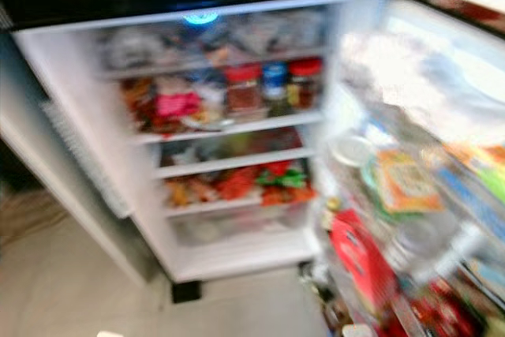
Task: Restocking fridge
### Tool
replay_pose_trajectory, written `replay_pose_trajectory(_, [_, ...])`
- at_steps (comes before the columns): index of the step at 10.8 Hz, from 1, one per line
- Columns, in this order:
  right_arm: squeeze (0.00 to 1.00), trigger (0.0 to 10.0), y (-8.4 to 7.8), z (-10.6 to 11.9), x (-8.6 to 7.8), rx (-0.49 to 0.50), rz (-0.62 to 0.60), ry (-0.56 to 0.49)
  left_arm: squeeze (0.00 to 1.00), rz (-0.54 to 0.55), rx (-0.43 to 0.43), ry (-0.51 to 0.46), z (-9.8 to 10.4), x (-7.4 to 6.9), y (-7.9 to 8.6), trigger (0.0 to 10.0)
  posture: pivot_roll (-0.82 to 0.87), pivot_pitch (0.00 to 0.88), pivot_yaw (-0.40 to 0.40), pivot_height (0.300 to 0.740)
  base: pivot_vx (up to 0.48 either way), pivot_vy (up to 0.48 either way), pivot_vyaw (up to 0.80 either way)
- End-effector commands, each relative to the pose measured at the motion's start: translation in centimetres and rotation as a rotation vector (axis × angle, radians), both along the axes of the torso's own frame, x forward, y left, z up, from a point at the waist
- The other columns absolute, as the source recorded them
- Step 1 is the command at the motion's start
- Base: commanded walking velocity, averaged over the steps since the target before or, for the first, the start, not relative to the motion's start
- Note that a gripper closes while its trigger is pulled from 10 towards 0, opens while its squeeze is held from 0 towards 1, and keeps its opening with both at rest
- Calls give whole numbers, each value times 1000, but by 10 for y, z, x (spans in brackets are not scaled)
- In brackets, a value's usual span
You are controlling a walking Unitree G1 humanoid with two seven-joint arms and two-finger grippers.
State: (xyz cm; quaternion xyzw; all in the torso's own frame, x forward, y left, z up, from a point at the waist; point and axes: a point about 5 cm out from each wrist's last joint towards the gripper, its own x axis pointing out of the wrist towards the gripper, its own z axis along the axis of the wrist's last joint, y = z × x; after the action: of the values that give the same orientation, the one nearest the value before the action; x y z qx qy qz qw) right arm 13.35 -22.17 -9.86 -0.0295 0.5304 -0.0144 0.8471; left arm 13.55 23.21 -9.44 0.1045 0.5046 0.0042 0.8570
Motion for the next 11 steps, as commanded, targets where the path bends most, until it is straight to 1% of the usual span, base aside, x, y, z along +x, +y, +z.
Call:
replay_pose_trajectory(1, [0,10000,3,0,2,2,4,-13,0,19,8,-32,2,0,3,10000,-28,0,17,740,0,0,0])
replay_pose_trajectory(2, [0,10000,3,0,2,2,6,-13,0,24,4,-89,4,3,3,10000,-33,0,24,740,0,0,0])
replay_pose_trajectory(4, [0,10000,2,0,1,-16,14,-12,0,57,-35,-224,10,10,1,10000,-24,0,23,740,0,0,0])
replay_pose_trajectory(5, [0,10000,0,1,2,-41,13,-17,0,49,-58,-275,15,19,-1,10000,-25,0,24,740,0,0,0])
replay_pose_trajectory(6, [0,10000,-1,1,2,-62,3,-27,0,-45,-8,-452,46,81,-10,10000,-19,0,18,740,0,0,0])
replay_pose_trajectory(7, [0,10000,-2,1,2,-62,-3,-28,0,-52,6,-508,56,93,-9,10000,-8,0,8,740,0,0,0])
replay_pose_trajectory(8, [0,10000,-3,1,1,-69,11,-21,0,-24,-13,-596,65,99,-8,10000,1,0,1,740,0,0,0])
replay_pose_trajectory(9, [0,10000,-4,1,1,-68,7,-20,0,-13,-25,-642,69,102,-9,10000,0,0,-2,740,0,0,0])
replay_pose_trajectory(10, [0,10000,-5,1,0,-72,11,-17,0,-31,-89,-791,89,114,-14,10000,-2,0,-5,740,0,0,0])
replay_pose_trajectory(11, [0,10000,-6,1,0,-76,14,-16,0,-53,-115,-849,98,118,-21,10000,-7,0,-5,740,0,0,0])
